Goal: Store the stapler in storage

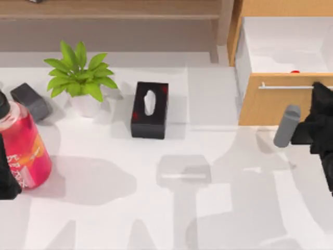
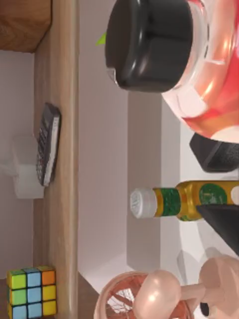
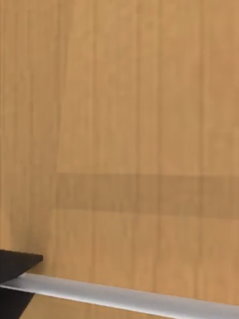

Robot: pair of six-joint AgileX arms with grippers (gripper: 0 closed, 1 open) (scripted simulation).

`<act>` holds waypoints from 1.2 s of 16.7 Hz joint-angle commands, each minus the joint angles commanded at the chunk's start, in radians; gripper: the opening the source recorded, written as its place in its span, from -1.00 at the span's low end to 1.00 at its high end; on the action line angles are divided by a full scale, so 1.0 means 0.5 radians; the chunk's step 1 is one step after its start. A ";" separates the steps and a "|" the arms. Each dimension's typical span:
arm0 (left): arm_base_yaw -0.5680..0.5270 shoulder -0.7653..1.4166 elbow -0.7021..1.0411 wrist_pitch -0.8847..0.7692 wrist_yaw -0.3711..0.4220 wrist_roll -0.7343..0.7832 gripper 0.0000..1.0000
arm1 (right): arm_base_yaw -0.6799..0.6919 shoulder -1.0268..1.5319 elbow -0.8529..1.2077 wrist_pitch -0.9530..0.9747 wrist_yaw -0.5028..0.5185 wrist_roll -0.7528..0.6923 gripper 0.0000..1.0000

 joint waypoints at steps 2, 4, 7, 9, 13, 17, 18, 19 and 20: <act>0.000 0.000 0.000 0.000 0.000 0.000 1.00 | -0.037 0.045 0.135 -0.096 -0.041 0.003 -1.00; 0.000 0.000 0.000 0.000 0.000 0.000 1.00 | -0.073 0.084 0.279 -0.186 -0.079 0.005 -1.00; 0.000 0.000 0.000 0.000 0.000 0.000 1.00 | -0.099 0.104 0.364 -0.248 -0.105 0.007 -1.00; 0.000 0.000 0.000 0.000 0.000 0.000 1.00 | -0.099 0.104 0.364 -0.248 -0.105 0.007 -1.00; 0.000 0.000 0.000 0.000 0.000 0.000 1.00 | -0.108 0.131 0.425 -0.288 -0.108 0.005 -1.00; 0.000 0.000 0.000 0.000 0.000 0.000 1.00 | -0.149 0.238 0.675 -0.440 -0.154 0.005 -1.00; 0.000 0.000 0.000 0.000 0.000 0.000 1.00 | -0.160 0.263 0.743 -0.480 -0.167 0.006 -1.00; 0.000 0.000 0.000 0.000 0.000 0.000 1.00 | -0.171 0.284 0.803 -0.515 -0.177 0.007 -1.00; 0.000 0.000 0.000 0.000 0.000 0.000 1.00 | -0.180 0.299 0.851 -0.543 -0.186 0.008 -1.00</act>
